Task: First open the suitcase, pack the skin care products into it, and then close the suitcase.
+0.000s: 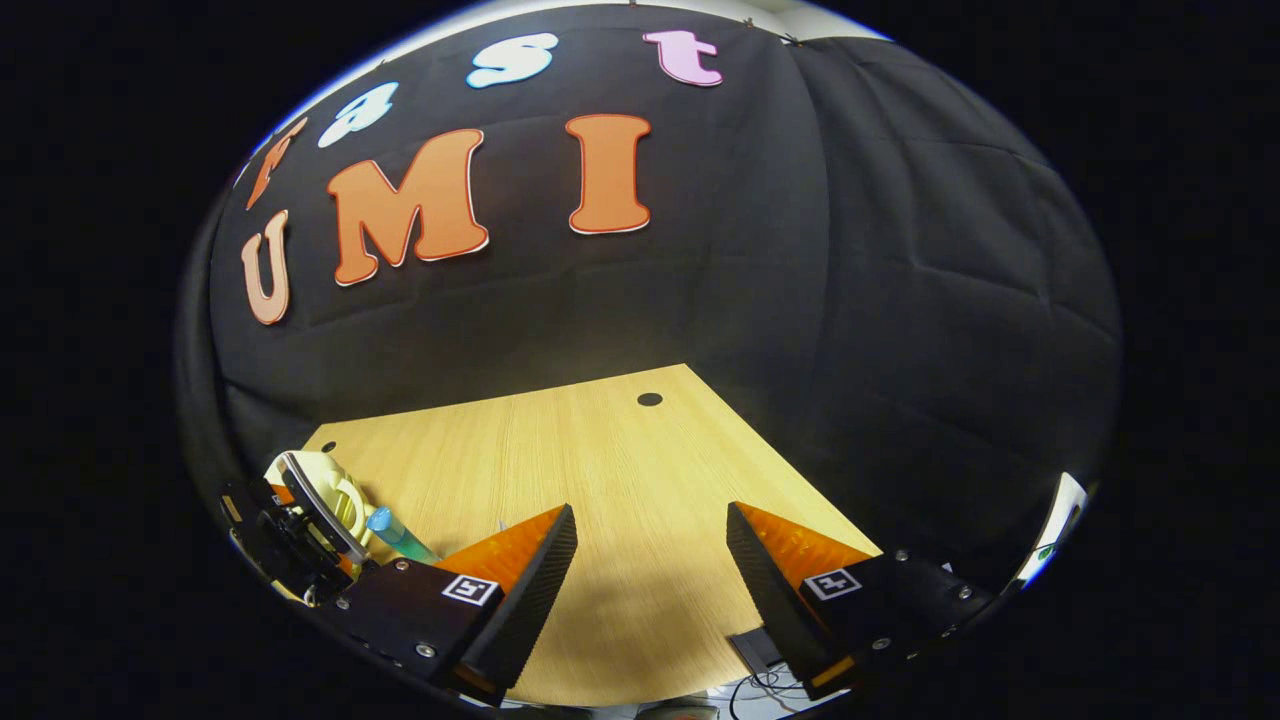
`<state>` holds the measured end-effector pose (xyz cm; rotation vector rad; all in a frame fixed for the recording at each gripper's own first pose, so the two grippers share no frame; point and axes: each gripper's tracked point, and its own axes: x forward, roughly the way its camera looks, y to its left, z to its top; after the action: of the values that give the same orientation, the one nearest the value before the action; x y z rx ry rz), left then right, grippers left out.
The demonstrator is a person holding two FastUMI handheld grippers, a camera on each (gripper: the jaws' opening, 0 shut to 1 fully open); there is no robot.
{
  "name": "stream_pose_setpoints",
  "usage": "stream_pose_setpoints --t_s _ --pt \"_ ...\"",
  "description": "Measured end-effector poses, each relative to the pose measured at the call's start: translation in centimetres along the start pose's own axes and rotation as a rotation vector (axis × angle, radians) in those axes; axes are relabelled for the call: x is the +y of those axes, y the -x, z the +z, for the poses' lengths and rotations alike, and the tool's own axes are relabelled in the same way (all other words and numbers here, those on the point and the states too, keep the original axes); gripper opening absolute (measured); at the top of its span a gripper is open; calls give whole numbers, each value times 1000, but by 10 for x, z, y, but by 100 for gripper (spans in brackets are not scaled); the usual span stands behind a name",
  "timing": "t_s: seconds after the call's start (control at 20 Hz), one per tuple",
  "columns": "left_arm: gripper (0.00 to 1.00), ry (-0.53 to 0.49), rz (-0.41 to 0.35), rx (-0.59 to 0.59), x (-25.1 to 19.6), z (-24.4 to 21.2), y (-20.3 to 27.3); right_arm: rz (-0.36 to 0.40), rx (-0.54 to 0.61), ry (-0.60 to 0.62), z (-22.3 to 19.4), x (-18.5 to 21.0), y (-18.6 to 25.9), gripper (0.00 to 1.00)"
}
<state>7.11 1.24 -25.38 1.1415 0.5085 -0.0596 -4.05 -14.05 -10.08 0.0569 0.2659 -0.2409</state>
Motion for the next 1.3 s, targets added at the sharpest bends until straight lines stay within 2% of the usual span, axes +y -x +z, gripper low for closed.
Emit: stream_pose_setpoints --t_s 0.15,0.2,0.3,0.4,0.45,0.5,0.6,0.75,0.9,1.1,1.3 --pt "100 -28 -34 63 -4 -10 -20 -3 1 10 0 0 -3 95" --pt "97 -42 -38 62 -4 -8 -23 -4 1 10 1 0 -3 95" --pt "59 -81 -85 110 -20 -17 -32 -2 5 10 0 0 -5 95" --pt "20 -192 -74 156 -26 -17 -28 3 13 13 -3 1 -7 95" --pt "19 -210 -67 147 -26 -12 -27 11 15 16 -1 4 -8 95" --pt "10 -190 -74 127 -28 -9 -27 17 15 19 1 7 -9 95" --pt "6 -98 -100 120 -18 -8 -23 18 -8 29 7 9 -11 95" --pt "5 110 -143 109 2 -1 -12 51 -7 24 9 23 -15 95" --pt "5 273 -155 64 31 7 9 86 -13 30 15 44 -20 95" --pt "5 480 -134 3 97 -11 38 138 -41 43 29 84 -21 95" --pt "4 635 -56 -31 162 -56 62 167 -64 43 41 128 -17 95"
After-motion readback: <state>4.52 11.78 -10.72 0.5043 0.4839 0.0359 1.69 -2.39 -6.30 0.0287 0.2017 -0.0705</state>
